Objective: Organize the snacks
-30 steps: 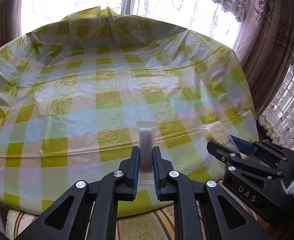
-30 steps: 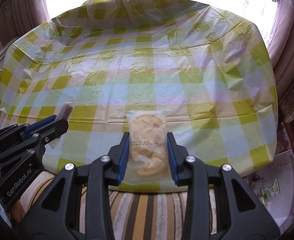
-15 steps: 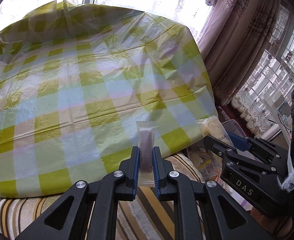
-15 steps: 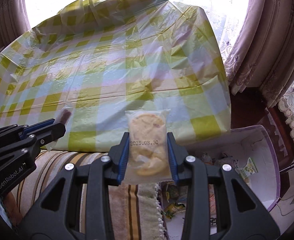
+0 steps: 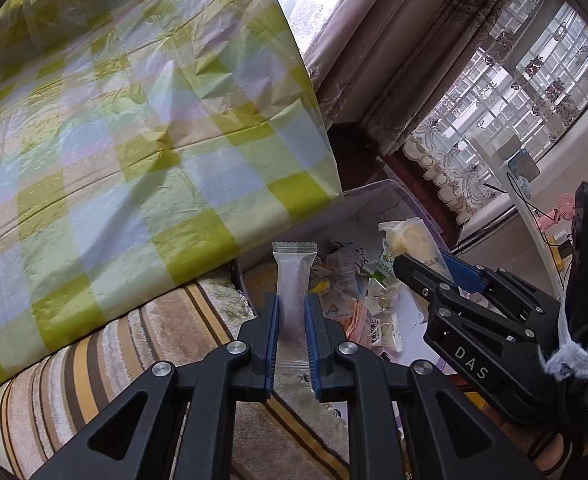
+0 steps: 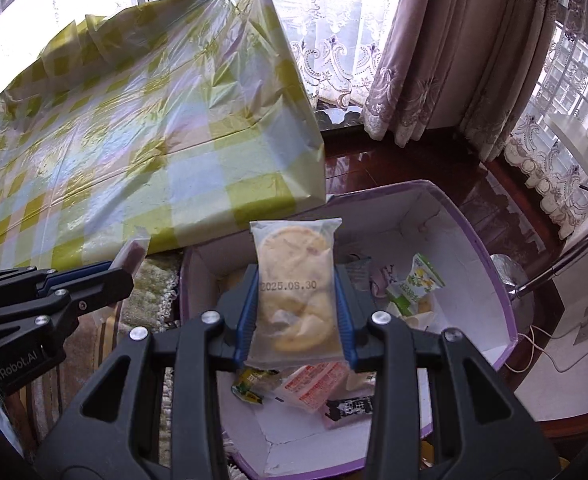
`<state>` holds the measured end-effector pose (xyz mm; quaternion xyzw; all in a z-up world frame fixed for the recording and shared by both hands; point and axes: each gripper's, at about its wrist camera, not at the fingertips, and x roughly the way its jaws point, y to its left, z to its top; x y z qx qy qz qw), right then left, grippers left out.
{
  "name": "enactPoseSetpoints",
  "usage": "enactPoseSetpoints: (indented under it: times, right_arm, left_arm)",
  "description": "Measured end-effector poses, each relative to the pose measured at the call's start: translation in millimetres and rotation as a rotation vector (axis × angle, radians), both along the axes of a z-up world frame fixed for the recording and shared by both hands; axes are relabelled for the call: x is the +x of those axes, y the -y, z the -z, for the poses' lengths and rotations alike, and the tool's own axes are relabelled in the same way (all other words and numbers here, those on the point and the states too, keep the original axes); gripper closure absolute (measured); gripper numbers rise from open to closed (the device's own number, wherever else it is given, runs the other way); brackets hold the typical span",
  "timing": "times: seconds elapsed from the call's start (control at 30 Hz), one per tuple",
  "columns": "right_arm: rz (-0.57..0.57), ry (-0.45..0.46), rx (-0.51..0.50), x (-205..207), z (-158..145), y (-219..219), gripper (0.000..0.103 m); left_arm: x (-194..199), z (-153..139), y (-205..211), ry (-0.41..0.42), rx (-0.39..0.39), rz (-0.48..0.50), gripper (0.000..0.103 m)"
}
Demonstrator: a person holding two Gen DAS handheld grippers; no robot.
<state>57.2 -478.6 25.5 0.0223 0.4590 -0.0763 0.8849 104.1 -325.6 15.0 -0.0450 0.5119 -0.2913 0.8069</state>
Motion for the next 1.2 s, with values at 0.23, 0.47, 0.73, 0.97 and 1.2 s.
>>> enactPoseSetpoints:
  times: [0.23, 0.47, 0.73, 0.97, 1.2]
  right_arm:
    - [0.065, -0.037, -0.021, -7.0, 8.4, 24.1, 0.063]
    - [0.107, -0.054, -0.033, -14.3, 10.0, 32.6, 0.033]
    - [0.122, -0.081, -0.019, -22.2, 14.9, 35.6, 0.027]
    - [0.149, -0.090, -0.043, -22.1, 18.1, 38.8, 0.025]
    - [0.152, -0.096, -0.038, -22.7, 20.6, 39.5, 0.025]
  left_arm:
    - [-0.2, 15.4, 15.9, -0.097, -0.033, 0.018, 0.086]
    - [-6.5, 23.3, 11.8, -0.134, -0.044, 0.000, 0.071]
    - [-17.6, 19.8, 13.3, -0.104, -0.038, 0.008, 0.047]
    - [-19.5, 21.4, 22.2, -0.102, 0.003, 0.011, 0.040]
    - [-18.9, 21.1, 23.2, -0.111, 0.005, -0.002, 0.039]
